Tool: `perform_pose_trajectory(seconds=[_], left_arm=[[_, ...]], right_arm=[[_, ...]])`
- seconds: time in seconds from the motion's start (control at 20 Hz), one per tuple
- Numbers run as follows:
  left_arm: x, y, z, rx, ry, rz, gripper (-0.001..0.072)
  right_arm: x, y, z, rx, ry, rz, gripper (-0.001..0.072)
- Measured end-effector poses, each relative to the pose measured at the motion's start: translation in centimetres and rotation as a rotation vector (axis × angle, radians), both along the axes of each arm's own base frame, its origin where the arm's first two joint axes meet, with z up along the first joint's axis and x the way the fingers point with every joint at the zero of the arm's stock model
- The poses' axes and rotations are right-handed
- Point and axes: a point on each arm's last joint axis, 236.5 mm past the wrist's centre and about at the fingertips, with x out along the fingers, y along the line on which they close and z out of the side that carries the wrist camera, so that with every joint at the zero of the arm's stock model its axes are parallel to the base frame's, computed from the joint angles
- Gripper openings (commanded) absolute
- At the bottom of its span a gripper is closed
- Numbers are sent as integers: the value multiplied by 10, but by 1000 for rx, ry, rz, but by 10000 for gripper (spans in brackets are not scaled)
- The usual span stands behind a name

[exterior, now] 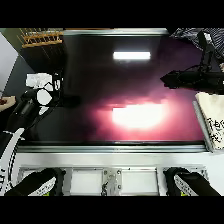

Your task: Fold the clothes and pants, and hang the long-sleeved shirts on hangers.

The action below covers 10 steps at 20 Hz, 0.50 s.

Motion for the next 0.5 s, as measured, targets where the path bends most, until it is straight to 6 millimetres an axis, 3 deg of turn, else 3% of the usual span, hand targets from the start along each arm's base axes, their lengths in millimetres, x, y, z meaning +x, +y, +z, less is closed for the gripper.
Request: perform_pose_trajectory(seconds=[0.5], left_arm=[[-1, 0, -7, 3, 11, 2, 5]], right_arm=[[1, 0, -3, 0, 9, 0, 20]])
